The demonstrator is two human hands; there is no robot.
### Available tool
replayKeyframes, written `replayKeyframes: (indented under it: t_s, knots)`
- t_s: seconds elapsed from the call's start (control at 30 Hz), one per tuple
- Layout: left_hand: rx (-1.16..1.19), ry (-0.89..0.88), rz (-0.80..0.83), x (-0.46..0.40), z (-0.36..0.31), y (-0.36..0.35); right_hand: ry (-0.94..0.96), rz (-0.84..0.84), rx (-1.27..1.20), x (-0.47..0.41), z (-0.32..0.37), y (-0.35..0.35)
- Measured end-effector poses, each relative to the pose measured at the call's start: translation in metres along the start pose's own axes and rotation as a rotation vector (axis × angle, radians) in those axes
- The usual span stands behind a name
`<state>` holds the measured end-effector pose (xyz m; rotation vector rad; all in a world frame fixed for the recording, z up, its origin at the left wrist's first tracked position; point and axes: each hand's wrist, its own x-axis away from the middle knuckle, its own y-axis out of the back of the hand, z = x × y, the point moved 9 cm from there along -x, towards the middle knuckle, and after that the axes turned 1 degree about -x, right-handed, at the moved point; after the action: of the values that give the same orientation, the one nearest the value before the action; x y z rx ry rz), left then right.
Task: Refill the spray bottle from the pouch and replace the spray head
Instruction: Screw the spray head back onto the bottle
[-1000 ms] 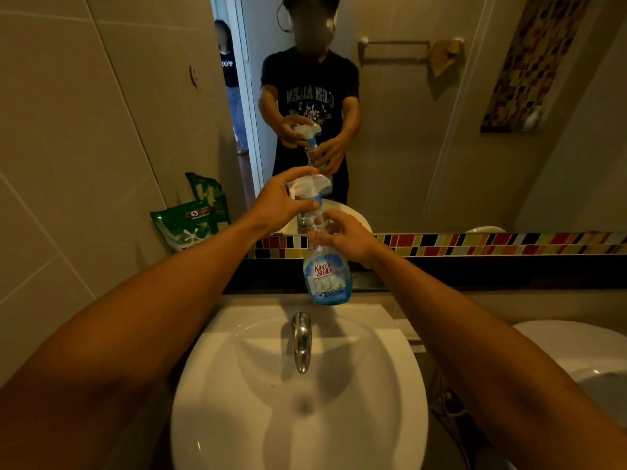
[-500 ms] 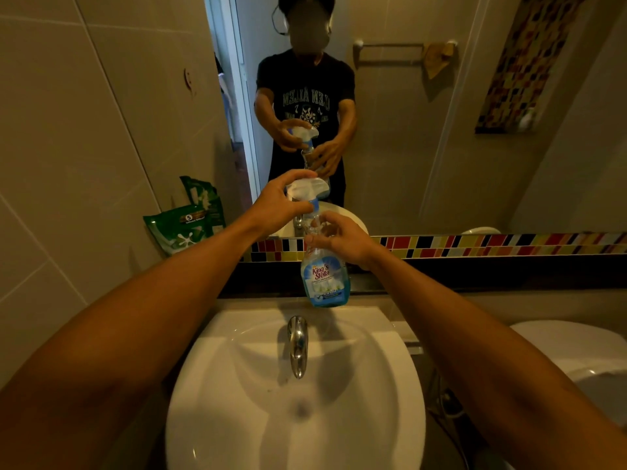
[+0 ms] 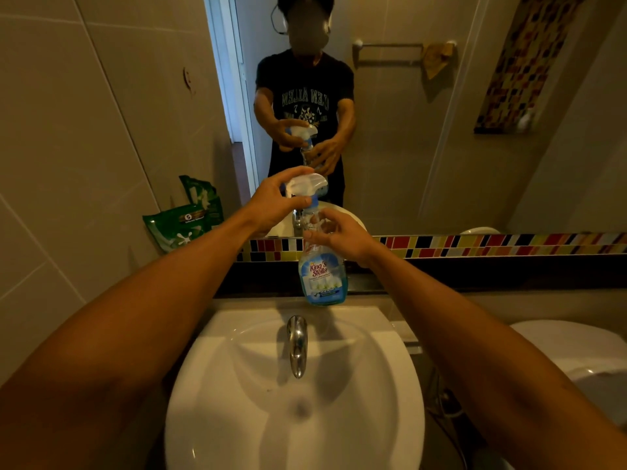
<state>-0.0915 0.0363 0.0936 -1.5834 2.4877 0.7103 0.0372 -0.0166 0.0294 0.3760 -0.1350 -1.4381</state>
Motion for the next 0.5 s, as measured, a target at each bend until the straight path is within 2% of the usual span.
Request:
replayKeyframes:
  t_s: [0.27,0.5]
  knots:
    - [0.007,-0.024,-0.046,-0.0008,-0.0010,-0.0009,-0.005,-0.023,0.008,-0.0032,0.0002,-0.0027]
    - [0.031,0.005,-0.003,-0.0027,-0.0012,0.0004,-0.003,-0.016,-0.013,-0.0047,-0.0004,-0.0008]
